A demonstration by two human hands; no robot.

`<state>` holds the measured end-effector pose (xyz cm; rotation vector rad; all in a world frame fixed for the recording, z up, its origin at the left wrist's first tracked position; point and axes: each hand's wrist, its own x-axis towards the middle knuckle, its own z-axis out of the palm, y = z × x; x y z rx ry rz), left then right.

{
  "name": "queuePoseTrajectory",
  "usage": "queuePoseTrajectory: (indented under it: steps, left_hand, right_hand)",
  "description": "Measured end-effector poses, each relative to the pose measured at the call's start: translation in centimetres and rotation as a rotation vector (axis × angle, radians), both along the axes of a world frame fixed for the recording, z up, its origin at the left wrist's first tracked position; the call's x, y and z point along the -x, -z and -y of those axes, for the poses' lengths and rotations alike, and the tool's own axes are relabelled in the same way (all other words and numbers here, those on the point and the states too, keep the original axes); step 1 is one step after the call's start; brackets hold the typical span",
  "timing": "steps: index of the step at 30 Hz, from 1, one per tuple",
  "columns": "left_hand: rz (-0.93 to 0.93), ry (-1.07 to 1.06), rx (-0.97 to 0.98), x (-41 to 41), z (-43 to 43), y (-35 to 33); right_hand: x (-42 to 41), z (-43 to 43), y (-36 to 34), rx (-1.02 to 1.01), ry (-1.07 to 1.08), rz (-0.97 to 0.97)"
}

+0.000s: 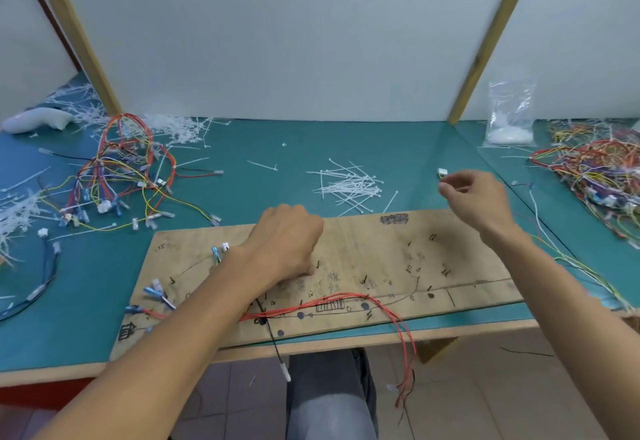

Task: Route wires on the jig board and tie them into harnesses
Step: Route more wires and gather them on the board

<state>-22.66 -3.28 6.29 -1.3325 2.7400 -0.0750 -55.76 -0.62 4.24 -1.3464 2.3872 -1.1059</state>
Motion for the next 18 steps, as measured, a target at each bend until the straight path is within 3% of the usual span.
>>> queuePoseTrajectory:
  steps: [3,5,8,11,14,18]
  left_hand:
    - [0.035,-0.016,-0.001,0.7,0.3,0.1]
    - [0.044,-0.028,0.008,0.9,0.5,0.4]
    - [0.039,-0.054,0.022,0.8,0.7,1.0]
    - [0.036,-0.073,0.041,0.5,0.8,1.5]
    - [0.001,-0.099,0.032,0.3,0.8,1.6]
    - [-0.018,-0.112,-0.004,0.1,0.6,1.0]
  right_hand:
    - [4.6,4.4,0.0,-0.149,0.092,-0.147]
    - [6.4,6.3,0.6,-0.358,0.125,-0.23]
    - [7.8,8.0,2.1,-0.494,0.128,-0.181]
    - [8.3,8.4,3.0,-0.429,0.099,-0.118]
    - [8.7,7.2,1.6,-0.22,0.022,-0.135]
    - [7.7,2.5,-2.7,0.037,-0.102,-0.386]
